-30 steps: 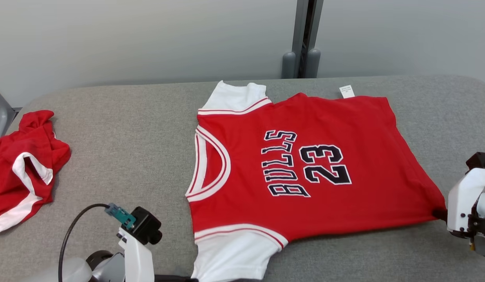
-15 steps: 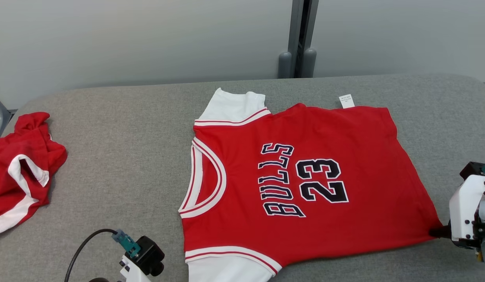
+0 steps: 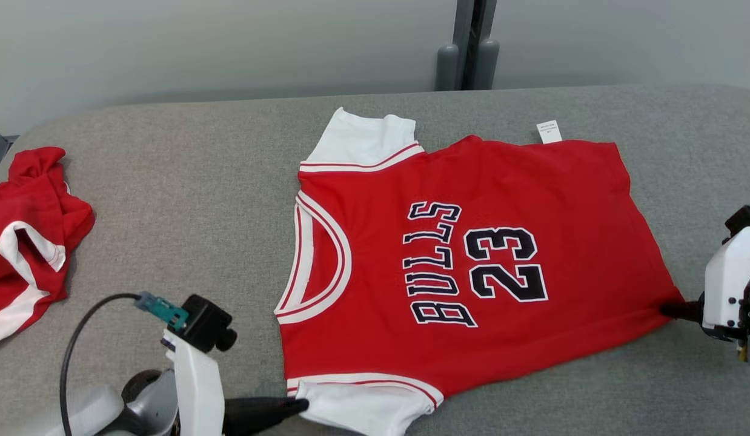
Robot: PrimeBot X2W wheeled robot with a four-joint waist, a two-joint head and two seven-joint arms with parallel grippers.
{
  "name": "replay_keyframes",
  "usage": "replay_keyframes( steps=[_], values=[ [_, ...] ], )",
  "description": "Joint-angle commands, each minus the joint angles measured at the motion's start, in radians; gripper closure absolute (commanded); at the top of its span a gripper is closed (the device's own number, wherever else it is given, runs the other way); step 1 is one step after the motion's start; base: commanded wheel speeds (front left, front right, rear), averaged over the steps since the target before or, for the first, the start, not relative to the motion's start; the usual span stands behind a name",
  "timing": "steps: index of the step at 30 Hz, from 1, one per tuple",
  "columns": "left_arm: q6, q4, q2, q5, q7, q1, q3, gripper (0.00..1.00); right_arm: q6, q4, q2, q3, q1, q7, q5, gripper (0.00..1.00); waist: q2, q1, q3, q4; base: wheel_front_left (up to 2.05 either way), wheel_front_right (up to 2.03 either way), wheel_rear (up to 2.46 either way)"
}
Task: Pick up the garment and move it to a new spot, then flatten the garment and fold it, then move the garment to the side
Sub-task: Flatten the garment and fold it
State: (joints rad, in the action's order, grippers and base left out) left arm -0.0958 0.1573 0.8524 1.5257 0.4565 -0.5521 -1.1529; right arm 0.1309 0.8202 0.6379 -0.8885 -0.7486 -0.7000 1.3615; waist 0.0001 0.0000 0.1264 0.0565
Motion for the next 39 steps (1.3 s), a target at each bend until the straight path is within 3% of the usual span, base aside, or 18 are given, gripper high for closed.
replay_keyframes(
  steps=[1,9,14,24,39],
  values=[
    [-0.004,0.0,-0.001,0.013,-0.009,-0.016,0.013,1.0,0.0,-0.001,0.001,0.007,-0.012,0.005,0.007,1.0,-0.0001,0.0,0.012,0.004,0.0,0.0,0.0],
    [-0.019,-0.044,-0.036,0.083,-0.109,-0.066,0.132,1.0,0.0,0.022,-0.022,0.057,-0.063,0.022,0.009,1.0,-0.0001,0.0,0.064,0.01,0.0,0.0,0.0],
    [-0.026,-0.11,-0.074,0.061,-0.17,-0.096,0.172,1.0,0.0,0.051,-0.042,0.074,-0.087,0.03,0.001,1.0,-0.0001,0.0,0.088,0.012,0.0,0.0,0.0],
    [-0.03,-0.242,-0.159,-0.008,-0.24,-0.153,0.188,1.0,0.0,0.097,-0.085,0.107,-0.12,0.073,-0.01,1.0,-0.0001,0.0,0.125,0.009,0.0,0.0,0.0],
    [-0.02,-0.401,-0.23,-0.082,-0.287,-0.204,0.178,1.0,0.0,0.099,-0.099,0.13,-0.121,0.148,-0.026,1.0,-0.0001,0.0,0.164,0.003,0.0,0.0,0.0]
  ],
)
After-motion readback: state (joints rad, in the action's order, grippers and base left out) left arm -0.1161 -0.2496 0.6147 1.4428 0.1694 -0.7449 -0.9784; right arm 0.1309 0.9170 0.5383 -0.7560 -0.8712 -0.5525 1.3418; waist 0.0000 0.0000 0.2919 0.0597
